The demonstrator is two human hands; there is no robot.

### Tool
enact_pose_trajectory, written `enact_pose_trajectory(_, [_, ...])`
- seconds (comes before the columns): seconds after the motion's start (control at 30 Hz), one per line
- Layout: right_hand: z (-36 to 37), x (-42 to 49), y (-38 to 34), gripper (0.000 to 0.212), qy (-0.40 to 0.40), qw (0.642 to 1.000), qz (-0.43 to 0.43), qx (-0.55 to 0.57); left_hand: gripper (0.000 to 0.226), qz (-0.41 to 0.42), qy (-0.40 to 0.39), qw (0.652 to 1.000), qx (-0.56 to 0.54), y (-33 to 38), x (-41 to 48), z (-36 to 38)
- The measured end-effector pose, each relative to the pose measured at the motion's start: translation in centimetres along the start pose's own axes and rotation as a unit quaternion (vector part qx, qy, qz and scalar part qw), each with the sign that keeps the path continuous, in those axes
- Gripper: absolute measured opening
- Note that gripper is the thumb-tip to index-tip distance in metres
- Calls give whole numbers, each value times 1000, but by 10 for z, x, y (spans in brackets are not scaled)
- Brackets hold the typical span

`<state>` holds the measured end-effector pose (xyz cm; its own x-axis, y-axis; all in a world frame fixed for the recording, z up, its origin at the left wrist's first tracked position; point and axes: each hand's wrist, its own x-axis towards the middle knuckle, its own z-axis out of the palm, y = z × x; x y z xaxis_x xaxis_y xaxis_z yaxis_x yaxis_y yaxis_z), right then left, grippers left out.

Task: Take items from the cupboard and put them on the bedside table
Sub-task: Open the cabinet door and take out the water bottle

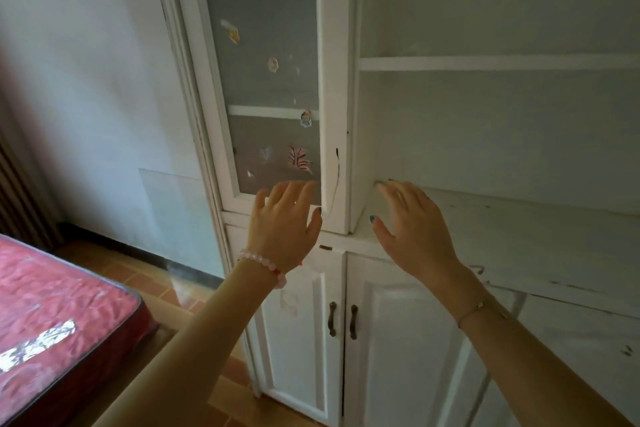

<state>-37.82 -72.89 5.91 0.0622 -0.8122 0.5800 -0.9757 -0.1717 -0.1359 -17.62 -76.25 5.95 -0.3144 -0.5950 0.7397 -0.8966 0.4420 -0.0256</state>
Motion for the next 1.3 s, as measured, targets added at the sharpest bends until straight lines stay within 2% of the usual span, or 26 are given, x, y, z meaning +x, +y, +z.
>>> enact_pose_trajectory(0.17, [16, 64, -17, 59, 43, 999, 11, -18, 24, 41, 19, 999, 1, -52, 50, 17])
enact_pose_trajectory(0.4, [20, 149, -41, 58, 105, 994, 16, -35, 35, 92, 69, 993, 18, -109, 129, 23])
enact_pose_trajectory(0.7, [6, 197, -40, 56, 160, 986, 17, -41, 43, 141, 132, 981, 2, -122, 188, 31])
enact_pose_trajectory(0.9, [-28, 225, -26, 52, 250, 968, -18, -30, 41, 210, 209, 955, 25, -113, 240, 4])
enact_pose_trajectory(0.97, [-38, 233, -23, 48, 269, 962, -23, -29, 39, 246, 229, 939, 66, -108, 263, -8])
enact_pose_trajectory(1.1, [-47, 242, -12, 51, 285, 955, -39, -68, 48, 307, 222, 897, 227, -102, 312, -35])
enact_pose_trajectory(1.2, [-51, 244, -3, 53, 283, 955, -34, -79, 52, 300, 191, 870, 343, -93, 338, -53])
enact_pose_trajectory(1.3, [-52, 242, 4, 49, 278, 956, -38, -81, 53, 300, 163, 847, 407, -84, 355, -58])
